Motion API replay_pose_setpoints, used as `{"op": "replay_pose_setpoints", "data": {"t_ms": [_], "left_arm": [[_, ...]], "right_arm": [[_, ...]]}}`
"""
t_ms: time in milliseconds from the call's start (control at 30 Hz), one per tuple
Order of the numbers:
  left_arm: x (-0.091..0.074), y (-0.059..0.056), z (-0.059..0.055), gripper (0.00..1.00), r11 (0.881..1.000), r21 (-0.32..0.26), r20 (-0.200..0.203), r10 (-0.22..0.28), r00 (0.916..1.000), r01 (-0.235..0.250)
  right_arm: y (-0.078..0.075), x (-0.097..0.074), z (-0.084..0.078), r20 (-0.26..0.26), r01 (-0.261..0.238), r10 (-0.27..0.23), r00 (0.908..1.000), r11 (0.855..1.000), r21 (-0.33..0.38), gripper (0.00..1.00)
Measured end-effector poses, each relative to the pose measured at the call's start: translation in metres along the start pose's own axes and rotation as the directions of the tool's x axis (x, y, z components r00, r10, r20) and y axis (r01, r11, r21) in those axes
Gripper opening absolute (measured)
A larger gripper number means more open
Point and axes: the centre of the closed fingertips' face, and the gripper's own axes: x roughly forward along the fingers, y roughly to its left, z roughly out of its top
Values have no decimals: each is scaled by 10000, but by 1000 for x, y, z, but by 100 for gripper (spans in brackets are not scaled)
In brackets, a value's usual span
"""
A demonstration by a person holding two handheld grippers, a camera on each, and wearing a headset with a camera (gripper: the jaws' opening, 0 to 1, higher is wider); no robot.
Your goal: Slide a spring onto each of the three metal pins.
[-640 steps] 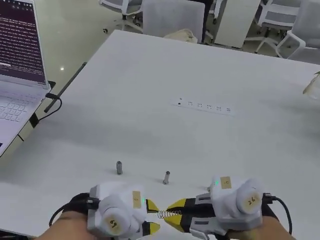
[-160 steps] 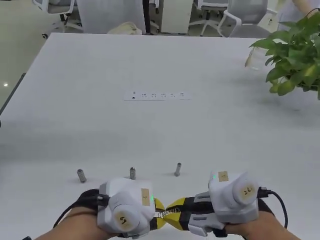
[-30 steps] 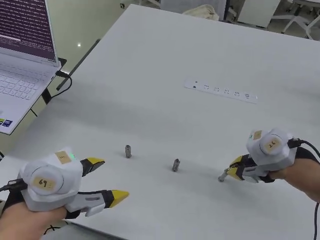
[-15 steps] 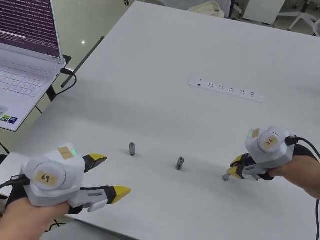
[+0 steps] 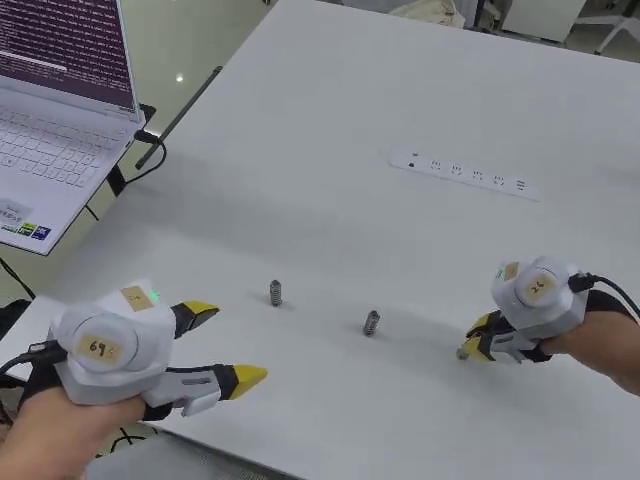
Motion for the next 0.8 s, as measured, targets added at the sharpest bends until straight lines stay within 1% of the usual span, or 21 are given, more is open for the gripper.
{"op": "replay_pose_setpoints", "data": {"t_ms": [233, 467, 567, 633, 700, 800], "left_arm": [[-1, 0, 2, 53, 10000, 10, -31, 36, 10000, -36], [-2, 1, 3, 53, 10000, 0, -32, 76, 10000, -76], [-1, 2, 2, 54, 10000, 25, -40, 75, 10000, -75], [0, 1, 3, 54, 10000, 36, -24, 82, 10000, -81], [0, 1, 5, 54, 10000, 37, 2, 83, 10000, -83], [2, 0, 8, 54, 10000, 63, 54, 70, 10000, -71]], "right_arm": [[2, 9, -4, -229, -114, 109, 9997, 9997, -210, 9], [1, 11, -5, -235, -108, 103, 9997, 9997, -208, 10], [1, 10, -7, -292, -123, 117, 9995, 9997, -225, 13], [2, 8, -9, -330, -130, 122, 9994, 9996, -234, 17], [2, 4, -10, -342, -68, 60, 9994, 9997, -243, 21], [0, -1, -14, -262, 172, -175, 9995, 9998, -126, 24]]}}
